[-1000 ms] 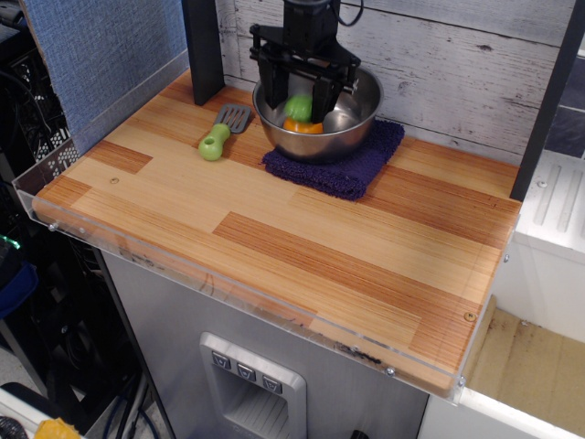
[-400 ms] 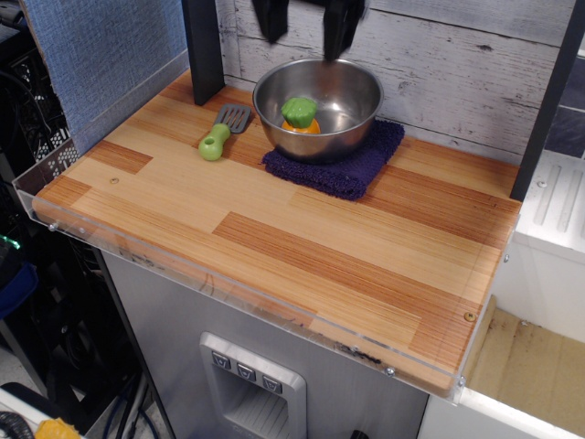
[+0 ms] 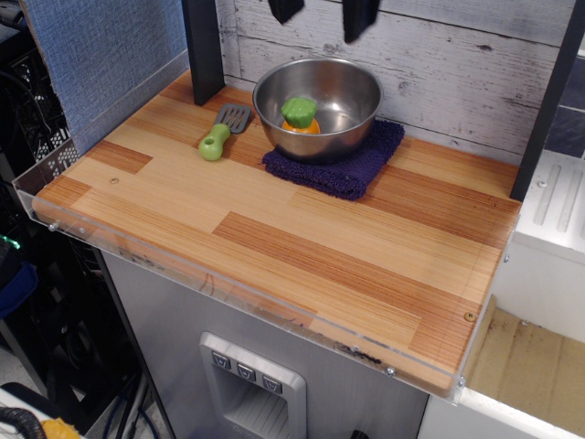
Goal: Put the orange object into the bowl.
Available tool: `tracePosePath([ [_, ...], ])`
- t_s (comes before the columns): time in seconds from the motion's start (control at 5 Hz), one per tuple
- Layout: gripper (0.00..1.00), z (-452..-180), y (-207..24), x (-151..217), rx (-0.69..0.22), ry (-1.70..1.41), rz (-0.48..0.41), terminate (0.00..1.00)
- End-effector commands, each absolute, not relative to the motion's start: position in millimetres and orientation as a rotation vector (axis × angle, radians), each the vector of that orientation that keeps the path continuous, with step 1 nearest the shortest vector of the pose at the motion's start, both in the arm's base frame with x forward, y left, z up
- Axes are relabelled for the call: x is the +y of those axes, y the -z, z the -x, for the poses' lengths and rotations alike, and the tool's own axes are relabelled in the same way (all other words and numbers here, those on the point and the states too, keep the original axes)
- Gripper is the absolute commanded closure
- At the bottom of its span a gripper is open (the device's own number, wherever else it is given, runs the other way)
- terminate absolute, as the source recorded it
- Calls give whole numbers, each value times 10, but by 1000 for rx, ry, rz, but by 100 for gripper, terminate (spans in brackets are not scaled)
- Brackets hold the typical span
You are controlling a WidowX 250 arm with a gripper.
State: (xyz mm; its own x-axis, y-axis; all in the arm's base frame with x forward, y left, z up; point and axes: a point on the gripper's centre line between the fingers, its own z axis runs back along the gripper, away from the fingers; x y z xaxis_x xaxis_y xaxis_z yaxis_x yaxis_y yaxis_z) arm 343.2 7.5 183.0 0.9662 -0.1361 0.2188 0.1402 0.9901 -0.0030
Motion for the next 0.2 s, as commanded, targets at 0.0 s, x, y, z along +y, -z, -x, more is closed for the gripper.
tracePosePath([
  [0.0,0,-3325,-2029,127,-277,139,8,100],
])
